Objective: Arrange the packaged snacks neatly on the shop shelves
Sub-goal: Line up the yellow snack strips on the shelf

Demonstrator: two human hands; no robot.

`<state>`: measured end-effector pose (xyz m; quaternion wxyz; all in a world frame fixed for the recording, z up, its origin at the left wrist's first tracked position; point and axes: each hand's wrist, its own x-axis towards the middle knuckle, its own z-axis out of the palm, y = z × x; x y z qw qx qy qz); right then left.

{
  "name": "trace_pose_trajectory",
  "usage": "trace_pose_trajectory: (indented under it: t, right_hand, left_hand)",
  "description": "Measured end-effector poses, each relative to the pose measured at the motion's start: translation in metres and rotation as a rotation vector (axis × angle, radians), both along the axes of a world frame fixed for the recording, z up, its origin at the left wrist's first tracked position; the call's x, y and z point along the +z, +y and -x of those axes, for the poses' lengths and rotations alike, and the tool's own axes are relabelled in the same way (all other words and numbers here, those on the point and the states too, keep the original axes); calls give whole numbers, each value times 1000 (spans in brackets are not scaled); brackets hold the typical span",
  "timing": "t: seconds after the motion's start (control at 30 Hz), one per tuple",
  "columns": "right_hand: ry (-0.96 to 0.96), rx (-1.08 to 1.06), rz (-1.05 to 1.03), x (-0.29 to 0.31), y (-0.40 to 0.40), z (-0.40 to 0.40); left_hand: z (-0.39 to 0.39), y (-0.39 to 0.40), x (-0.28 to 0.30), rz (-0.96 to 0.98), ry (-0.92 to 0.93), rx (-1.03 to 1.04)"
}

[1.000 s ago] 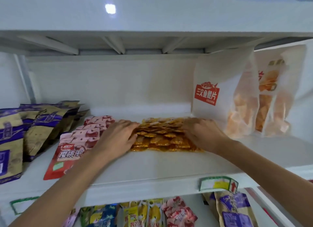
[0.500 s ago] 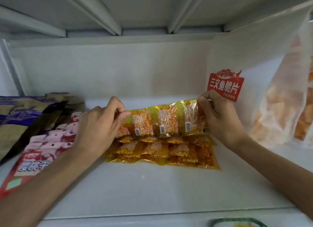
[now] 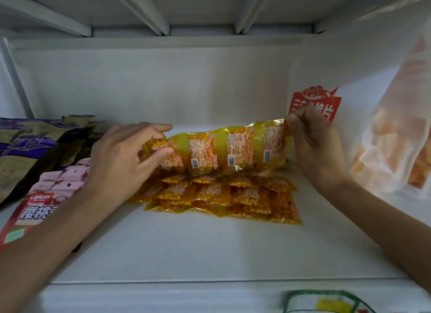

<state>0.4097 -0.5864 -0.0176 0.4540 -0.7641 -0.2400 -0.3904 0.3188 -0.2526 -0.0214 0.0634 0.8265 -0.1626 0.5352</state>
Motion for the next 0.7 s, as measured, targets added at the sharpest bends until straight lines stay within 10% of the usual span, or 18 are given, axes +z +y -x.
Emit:
trace_pose_trajectory:
  t: [0.7]
  right_hand:
    - [163, 336, -272, 12, 2, 15]
  left_hand:
    - [11, -15, 7, 622, 116, -349]
